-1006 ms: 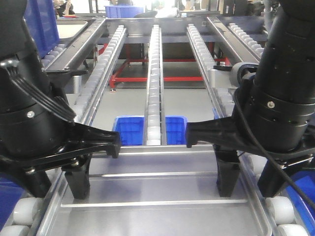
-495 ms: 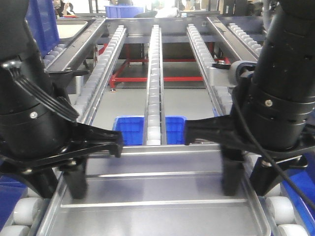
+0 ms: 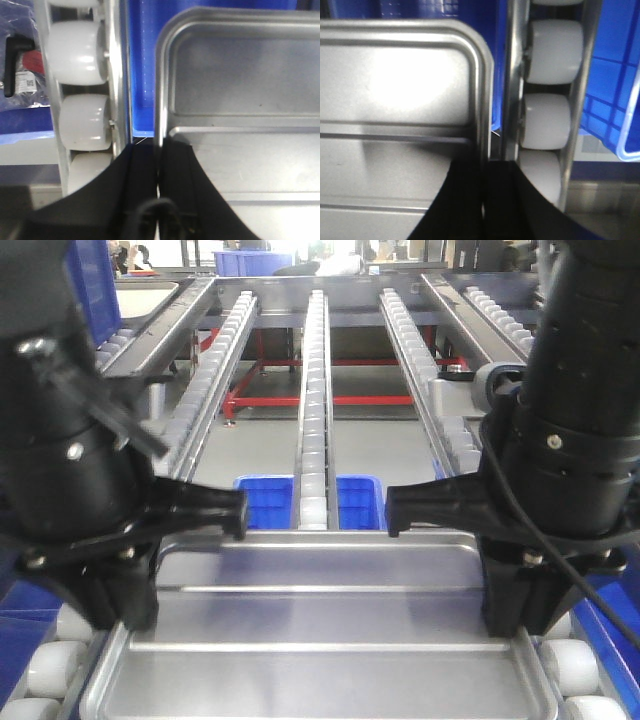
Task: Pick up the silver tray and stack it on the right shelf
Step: 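Close both grippers on the silver tray's side rims, then lift the silver tray off the rollers with both grippers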
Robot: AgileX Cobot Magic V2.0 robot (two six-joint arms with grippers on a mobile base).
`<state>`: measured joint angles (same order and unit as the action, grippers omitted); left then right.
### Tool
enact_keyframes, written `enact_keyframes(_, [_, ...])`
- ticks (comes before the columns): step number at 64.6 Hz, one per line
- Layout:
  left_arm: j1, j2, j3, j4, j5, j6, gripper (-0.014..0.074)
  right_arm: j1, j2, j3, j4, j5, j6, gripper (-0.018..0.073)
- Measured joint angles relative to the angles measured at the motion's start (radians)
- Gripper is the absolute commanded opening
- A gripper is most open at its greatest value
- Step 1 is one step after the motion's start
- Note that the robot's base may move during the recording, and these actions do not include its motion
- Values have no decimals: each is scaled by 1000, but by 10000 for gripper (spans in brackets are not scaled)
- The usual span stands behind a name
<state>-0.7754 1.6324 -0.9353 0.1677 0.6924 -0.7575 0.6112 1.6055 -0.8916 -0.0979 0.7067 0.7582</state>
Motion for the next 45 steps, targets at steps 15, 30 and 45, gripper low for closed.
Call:
enact_keyframes(15, [0,-67,-61,0,118,6,-92,0,-47,-77,-1,105,2,53])
enact_keyframes(30, [-18,-174,-51,-29,182,-2,-92,33,-173,-55,17,150,79,53])
enact_keyframes(45, [-139,-282,65,-16,216,-131,-92,162,-305,97,18,138,247,60])
